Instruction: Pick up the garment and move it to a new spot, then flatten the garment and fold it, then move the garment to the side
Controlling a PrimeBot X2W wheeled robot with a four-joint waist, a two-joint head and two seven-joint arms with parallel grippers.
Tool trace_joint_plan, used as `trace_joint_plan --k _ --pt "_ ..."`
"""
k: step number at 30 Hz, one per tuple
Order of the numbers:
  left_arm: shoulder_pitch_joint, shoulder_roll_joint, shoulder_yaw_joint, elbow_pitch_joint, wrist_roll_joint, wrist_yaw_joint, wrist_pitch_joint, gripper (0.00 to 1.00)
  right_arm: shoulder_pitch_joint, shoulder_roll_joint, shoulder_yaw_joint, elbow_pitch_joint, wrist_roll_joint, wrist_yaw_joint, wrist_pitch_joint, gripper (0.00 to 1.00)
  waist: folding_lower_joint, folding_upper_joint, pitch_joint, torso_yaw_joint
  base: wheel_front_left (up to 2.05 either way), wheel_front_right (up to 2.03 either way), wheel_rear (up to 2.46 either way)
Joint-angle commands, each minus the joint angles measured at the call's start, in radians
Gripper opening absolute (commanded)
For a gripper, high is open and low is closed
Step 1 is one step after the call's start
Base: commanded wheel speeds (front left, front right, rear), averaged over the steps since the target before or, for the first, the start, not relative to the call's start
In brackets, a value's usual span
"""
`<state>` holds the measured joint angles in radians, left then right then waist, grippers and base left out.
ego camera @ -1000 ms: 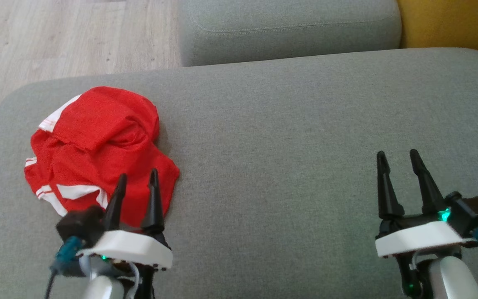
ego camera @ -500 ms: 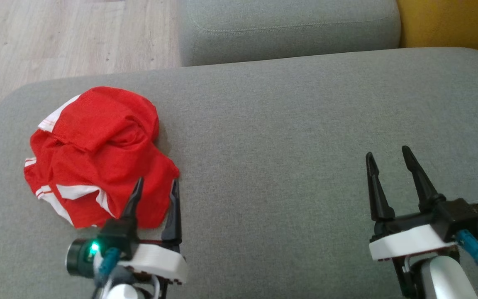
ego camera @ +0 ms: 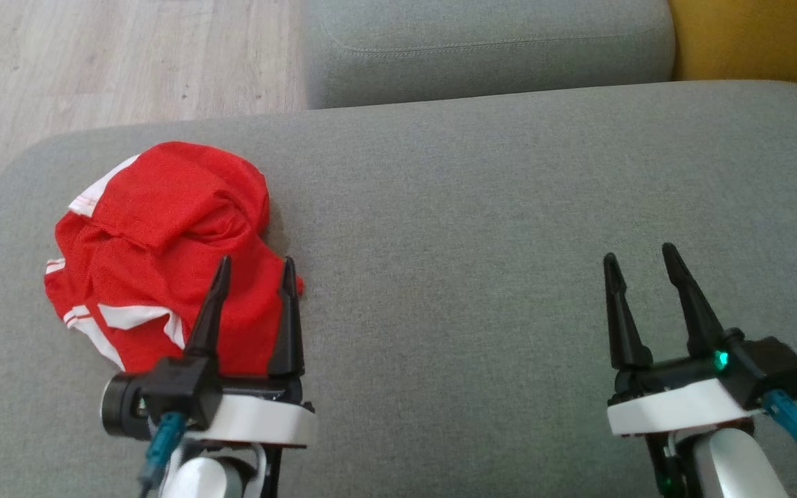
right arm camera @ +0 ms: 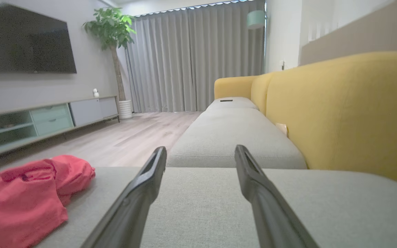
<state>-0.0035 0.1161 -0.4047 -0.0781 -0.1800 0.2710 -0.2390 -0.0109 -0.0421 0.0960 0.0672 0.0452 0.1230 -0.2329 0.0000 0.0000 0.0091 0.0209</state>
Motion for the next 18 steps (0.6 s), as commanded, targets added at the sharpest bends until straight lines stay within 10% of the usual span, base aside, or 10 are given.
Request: trace_joint_plan --k 1,9,18 --pt "-0.022 -0.010 0.047 -0.048 0.020 -0.012 -0.013 1.00 -0.030 -0.008 0.033 -0.022 0.045 0.007 -0.019 1.00 0.0000 0.0000 0.000 0.001 0.00 0.00 0.00" --pt "0.028 -0.061 0.152 -0.013 0.012 -0.151 -0.023 1.00 -0.022 -0.008 0.051 0.032 0.301 0.008 -0.029 1.00 0.0000 0.0000 -0.009 0.002 0.00 0.00 0.00" --pt "0.037 -0.066 0.160 0.037 -0.012 -0.180 -0.023 1.00 -0.018 -0.008 0.021 0.078 0.295 0.008 -0.029 1.00 0.0000 0.0000 -0.018 0.000 0.00 0.00 0.00"
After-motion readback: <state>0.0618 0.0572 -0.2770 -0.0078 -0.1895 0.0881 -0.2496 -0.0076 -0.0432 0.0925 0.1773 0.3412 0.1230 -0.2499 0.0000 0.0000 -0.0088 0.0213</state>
